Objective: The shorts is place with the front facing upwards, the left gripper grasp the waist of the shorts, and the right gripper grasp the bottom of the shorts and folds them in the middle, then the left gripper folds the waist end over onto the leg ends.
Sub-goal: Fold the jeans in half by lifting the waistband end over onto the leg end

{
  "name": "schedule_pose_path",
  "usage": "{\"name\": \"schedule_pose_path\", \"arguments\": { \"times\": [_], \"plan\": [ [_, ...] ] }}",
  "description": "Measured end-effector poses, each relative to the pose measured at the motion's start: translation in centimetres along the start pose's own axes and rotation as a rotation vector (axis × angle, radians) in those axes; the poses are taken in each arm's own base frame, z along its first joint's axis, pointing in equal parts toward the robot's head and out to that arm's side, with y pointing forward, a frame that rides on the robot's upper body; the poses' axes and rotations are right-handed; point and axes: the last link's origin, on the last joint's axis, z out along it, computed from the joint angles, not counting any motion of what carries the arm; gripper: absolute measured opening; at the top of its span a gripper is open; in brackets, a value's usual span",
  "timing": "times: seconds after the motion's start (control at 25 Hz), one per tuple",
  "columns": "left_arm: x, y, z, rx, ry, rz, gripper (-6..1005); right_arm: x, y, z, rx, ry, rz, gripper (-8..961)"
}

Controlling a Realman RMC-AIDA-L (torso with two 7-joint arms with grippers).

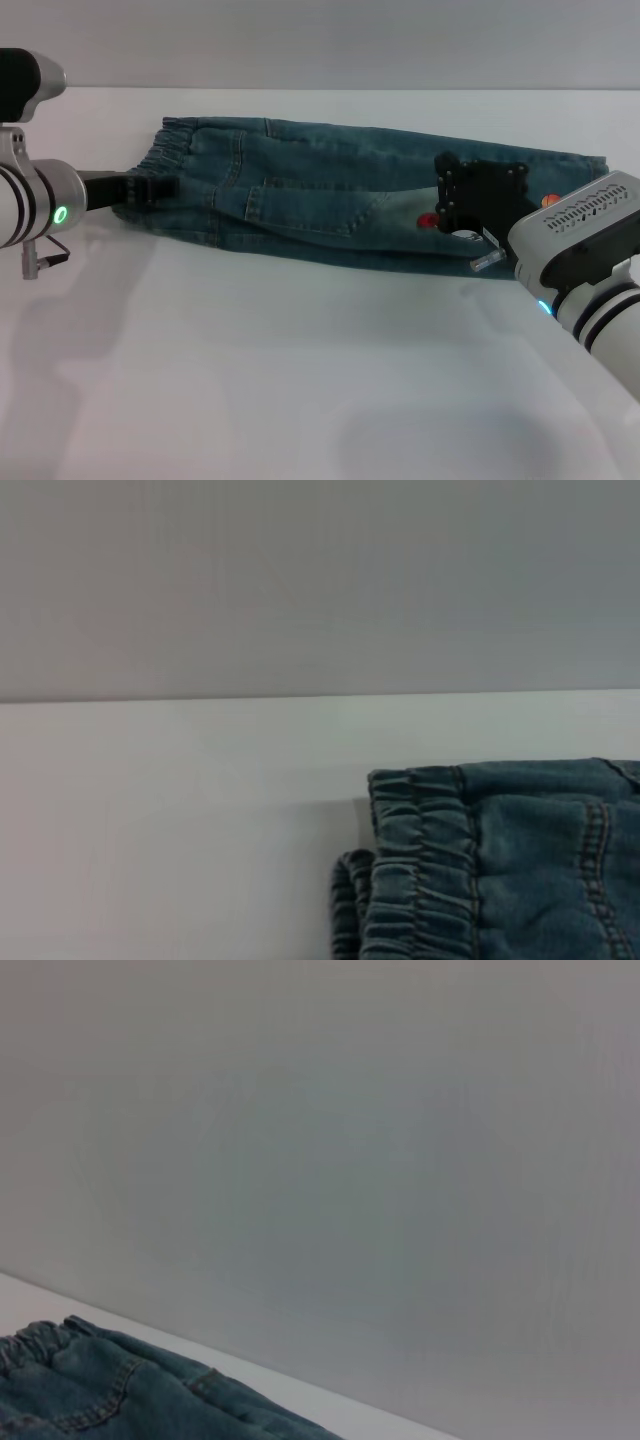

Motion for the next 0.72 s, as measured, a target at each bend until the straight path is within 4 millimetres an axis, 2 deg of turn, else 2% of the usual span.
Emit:
{"name": "schedule_pose_path", "arguments": {
  "times": [0.72],
  "plan": [
    [-0.66, -0.31, 0.30, 0.007, -0.022, -0.002, 853, 0.18, 0.09, -0.09, -0.003, 0.006, -0.001, -2]
  ]
}}
